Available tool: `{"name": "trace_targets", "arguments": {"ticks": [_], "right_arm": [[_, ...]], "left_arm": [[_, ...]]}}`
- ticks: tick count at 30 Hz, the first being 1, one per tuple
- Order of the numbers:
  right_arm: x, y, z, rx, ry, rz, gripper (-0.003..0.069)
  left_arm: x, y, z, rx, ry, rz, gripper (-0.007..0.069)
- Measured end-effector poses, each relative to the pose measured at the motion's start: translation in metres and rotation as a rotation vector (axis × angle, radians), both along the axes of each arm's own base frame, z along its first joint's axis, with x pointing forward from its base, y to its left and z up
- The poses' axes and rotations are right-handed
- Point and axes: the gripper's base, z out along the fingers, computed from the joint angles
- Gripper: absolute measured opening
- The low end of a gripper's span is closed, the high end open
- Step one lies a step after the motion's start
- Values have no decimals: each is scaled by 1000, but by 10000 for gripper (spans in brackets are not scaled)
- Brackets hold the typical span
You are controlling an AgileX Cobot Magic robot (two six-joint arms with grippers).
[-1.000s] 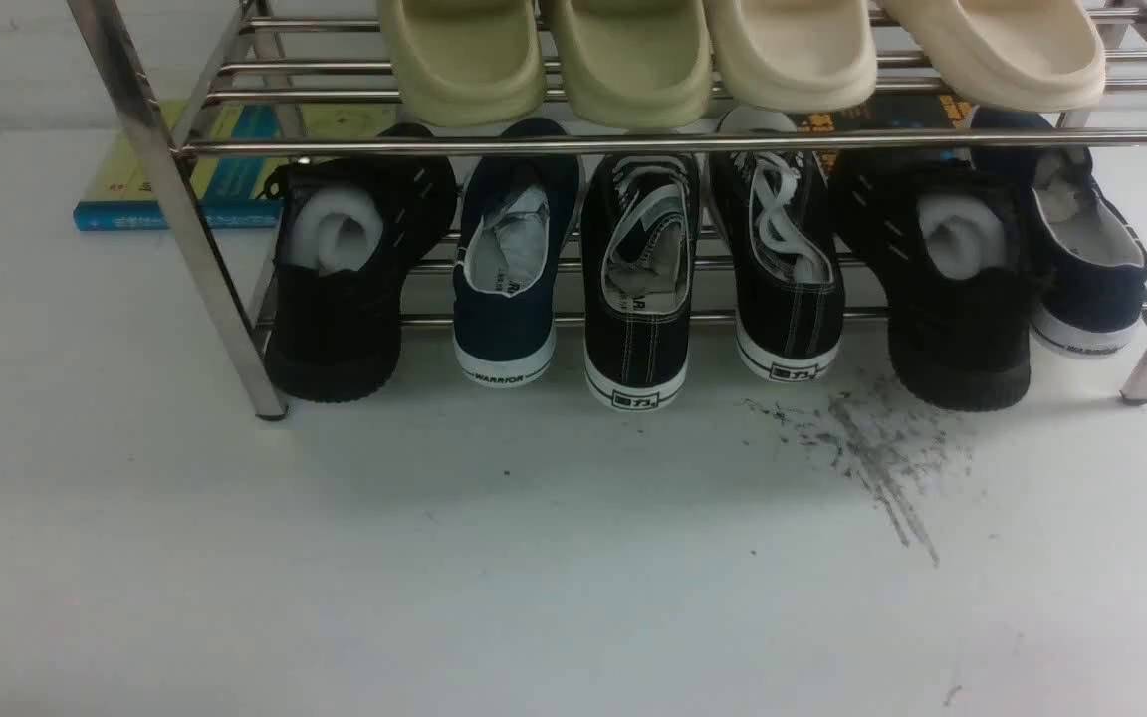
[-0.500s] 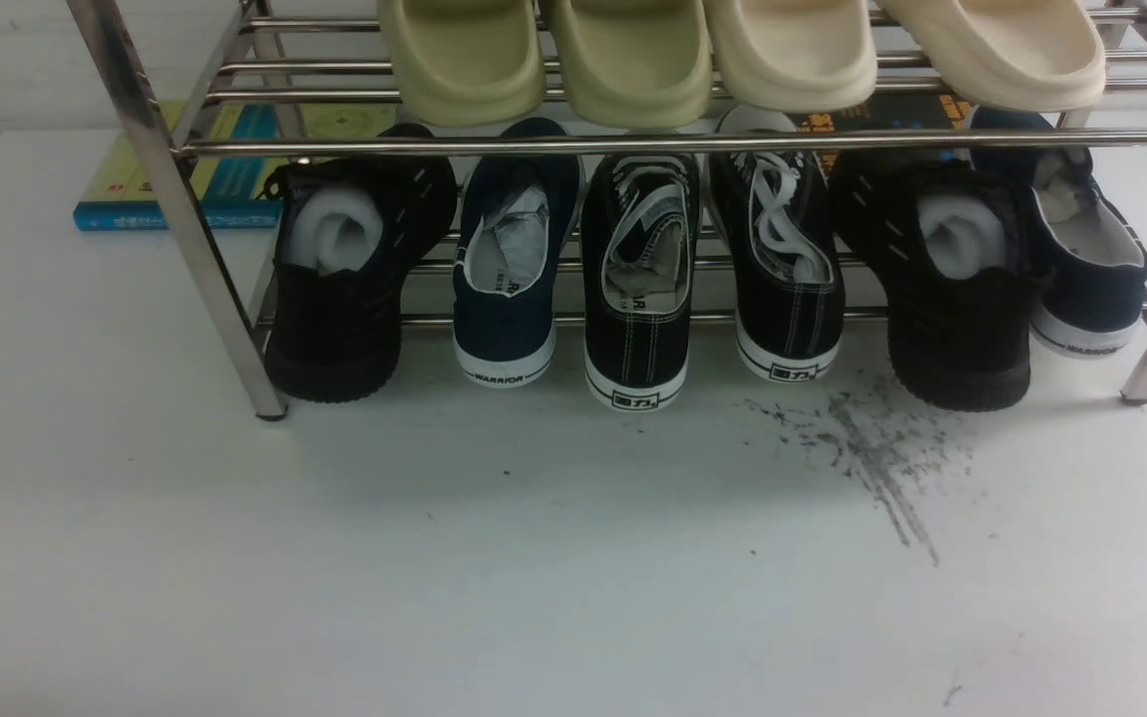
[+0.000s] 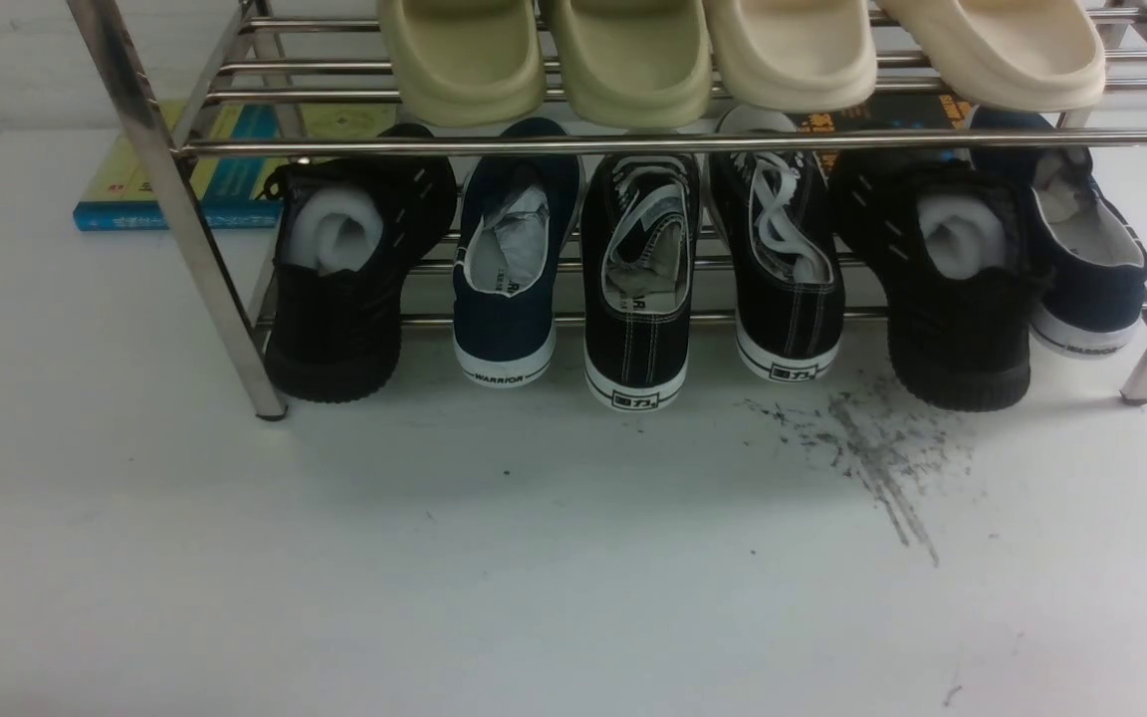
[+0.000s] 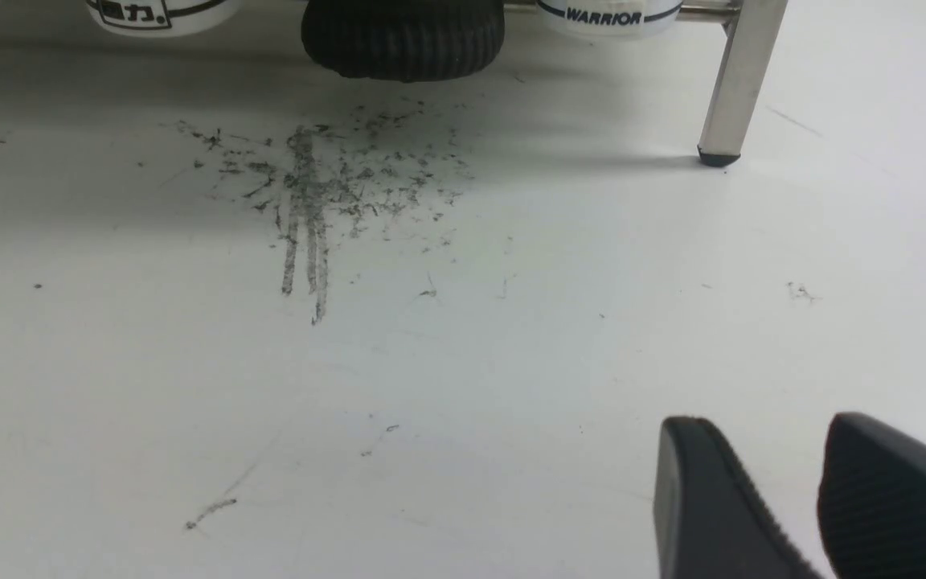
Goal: Take the shoes off the shelf with your hand on the white table.
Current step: 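Grasp the leftmost shoe on the bottom shelf of the shoe rack with the left gripper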
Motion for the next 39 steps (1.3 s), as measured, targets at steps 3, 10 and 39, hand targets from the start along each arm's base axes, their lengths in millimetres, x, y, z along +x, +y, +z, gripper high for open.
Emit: {"name": "trace_targets", "arguments": {"ticks": [3,10,39], "right_arm": [[0,0,0,0,0,0,239],[0,0,0,0,0,0,239],[0,0,0,0,0,0,239]], "left_arm": [[0,0,0,0,0,0,239],[0,0,0,0,0,0,239],[1,-21,6,-927,-5,94,239]]}}
